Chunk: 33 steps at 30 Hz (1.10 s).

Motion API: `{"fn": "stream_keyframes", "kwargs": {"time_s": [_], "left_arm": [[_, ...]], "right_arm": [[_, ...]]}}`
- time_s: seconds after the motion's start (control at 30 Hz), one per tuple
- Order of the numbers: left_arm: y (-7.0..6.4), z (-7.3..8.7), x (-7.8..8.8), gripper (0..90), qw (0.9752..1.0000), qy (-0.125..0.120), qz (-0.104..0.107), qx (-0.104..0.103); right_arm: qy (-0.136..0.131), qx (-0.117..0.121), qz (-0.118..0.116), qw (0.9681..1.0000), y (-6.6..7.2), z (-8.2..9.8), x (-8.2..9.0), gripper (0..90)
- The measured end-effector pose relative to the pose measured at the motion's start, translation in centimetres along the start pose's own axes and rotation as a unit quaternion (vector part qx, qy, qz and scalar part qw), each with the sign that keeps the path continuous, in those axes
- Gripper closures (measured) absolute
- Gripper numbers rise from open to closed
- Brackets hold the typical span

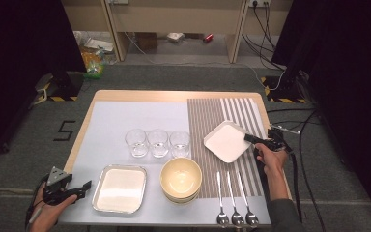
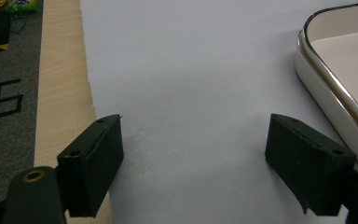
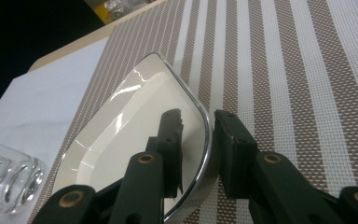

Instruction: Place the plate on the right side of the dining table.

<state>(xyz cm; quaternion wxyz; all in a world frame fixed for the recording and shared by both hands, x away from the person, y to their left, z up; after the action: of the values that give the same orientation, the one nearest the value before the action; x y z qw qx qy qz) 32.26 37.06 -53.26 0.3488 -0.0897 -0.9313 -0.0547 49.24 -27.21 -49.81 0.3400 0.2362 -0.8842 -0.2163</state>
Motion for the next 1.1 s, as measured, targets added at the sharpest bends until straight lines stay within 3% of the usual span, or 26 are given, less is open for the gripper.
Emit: {"fn": "stream_keyframes", "kwargs": {"time_s": [0.17,0.57,0.8,0.93,1.1], "left_arm": [[0.00,0.00,0.00,18.2,1.0000,0.000,0.000,0.000],[0.00,0.00,0.00,18.2,1.0000,0.000,0.000,0.000],[-0.01,0.00,-0.01,18.3,1.0000,-0.001,-0.001,0.000],[-0.01,0.00,-0.02,18.2,1.0000,-0.001,-0.001,0.001],[0.00,0.00,0.00,18.2,1.0000,0.000,0.000,0.000]], "right_arm": [[0.008,-0.007,0.008,0.9999,-0.18,0.25,-0.21,71.3],[0.027,0.009,0.031,0.9991,-0.71,0.76,-0.59,69.0],[0.043,0.027,0.048,0.9975,-0.69,0.79,-0.53,62.4],[0.057,0.037,0.038,0.9969,-0.52,0.73,-0.27,59.6],[0.075,0.060,0.044,0.9943,0.07,0.56,0.28,55.5]]}}
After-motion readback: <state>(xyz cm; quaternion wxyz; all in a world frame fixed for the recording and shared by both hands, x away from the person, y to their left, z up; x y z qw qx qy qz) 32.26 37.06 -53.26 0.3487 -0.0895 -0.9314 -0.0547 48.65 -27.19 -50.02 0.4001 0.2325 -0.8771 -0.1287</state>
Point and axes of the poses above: each handheld gripper's, and its own axes: x roughly backward along the jaws, z roughly out of its underside, y roughly to its left, the point moved 4 cm from there along -x, roughly forward along the jaws, and after that the axes turned 6 degrees about -z, right-handed, at the moved point
